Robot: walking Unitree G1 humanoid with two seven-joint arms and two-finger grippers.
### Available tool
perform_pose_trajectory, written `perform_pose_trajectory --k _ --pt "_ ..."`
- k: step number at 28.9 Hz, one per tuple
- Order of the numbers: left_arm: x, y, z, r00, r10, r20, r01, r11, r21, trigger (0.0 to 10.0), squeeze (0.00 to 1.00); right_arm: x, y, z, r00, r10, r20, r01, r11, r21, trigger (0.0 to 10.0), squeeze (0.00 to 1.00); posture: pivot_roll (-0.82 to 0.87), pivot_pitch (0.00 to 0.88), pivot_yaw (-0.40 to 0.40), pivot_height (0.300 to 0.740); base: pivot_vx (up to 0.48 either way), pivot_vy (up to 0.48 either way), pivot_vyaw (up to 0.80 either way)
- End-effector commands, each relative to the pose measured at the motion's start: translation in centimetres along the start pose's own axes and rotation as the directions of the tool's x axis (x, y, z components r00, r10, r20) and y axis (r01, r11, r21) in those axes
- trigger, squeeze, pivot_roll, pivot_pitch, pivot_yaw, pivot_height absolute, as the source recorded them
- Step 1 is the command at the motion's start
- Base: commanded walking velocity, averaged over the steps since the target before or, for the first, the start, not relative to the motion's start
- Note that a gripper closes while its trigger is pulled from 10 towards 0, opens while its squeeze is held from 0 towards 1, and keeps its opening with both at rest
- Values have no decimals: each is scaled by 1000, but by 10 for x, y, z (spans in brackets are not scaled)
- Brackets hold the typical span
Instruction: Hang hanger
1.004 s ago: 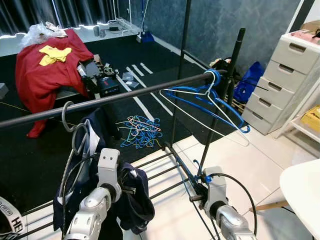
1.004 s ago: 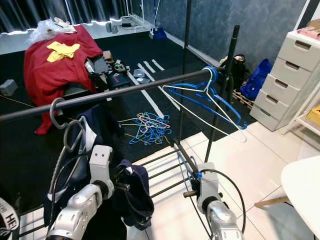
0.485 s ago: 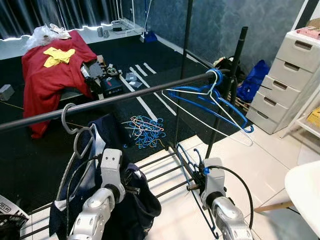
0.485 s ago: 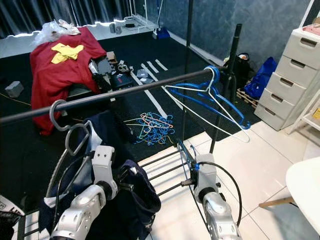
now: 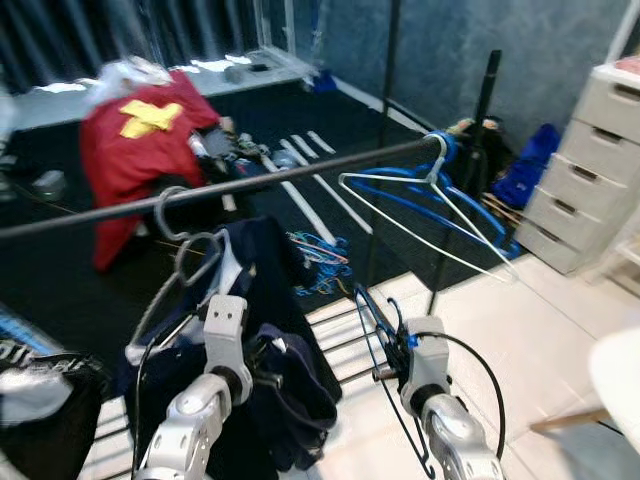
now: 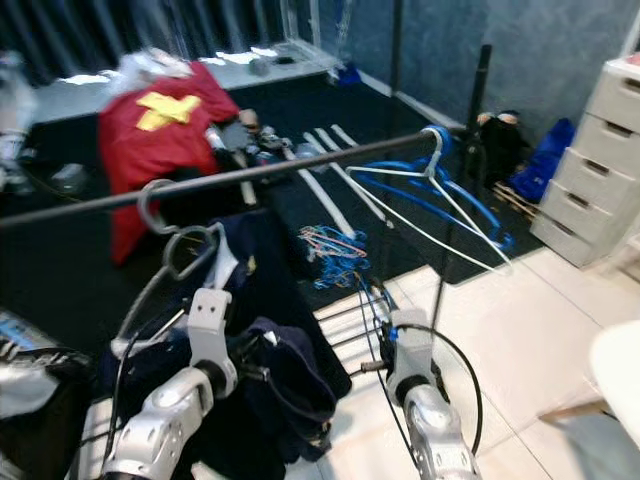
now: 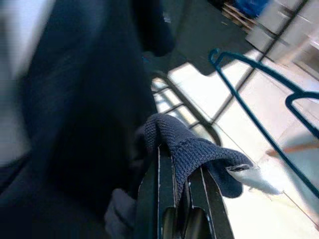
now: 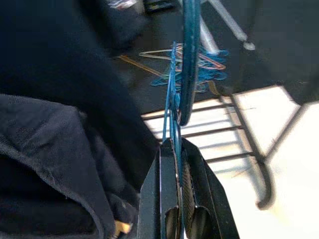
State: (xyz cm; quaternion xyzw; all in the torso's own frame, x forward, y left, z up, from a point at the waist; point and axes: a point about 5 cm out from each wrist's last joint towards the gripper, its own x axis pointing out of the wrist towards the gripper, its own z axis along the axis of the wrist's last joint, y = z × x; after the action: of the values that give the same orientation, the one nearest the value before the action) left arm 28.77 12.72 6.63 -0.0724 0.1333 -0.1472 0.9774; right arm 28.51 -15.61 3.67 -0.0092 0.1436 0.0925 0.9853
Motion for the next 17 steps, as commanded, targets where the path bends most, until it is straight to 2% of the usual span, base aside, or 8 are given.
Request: perform_pose_trajectory --k 1,5,17 --pt "0 2 3 1000 -1 4 1 1000 5 10000 0 -1 3 -4 1000 2 -9 -2 1000 20 10000 0 -9 69 43 740 -270 0 0" --pt "0 3 3 1000 -2 3 2 1000 7 10000 0 -1 4 -4 1000 4 -13 -4 1000 22 10000 0 -7 70 45 740 -250 0 0" --pt "0 3 4 1000 -15 -4 15 1000 14 10000 0 -2 6 -6 1000 -1 -18 1 1000 31 10000 0 -1 68 57 740 0 0 0"
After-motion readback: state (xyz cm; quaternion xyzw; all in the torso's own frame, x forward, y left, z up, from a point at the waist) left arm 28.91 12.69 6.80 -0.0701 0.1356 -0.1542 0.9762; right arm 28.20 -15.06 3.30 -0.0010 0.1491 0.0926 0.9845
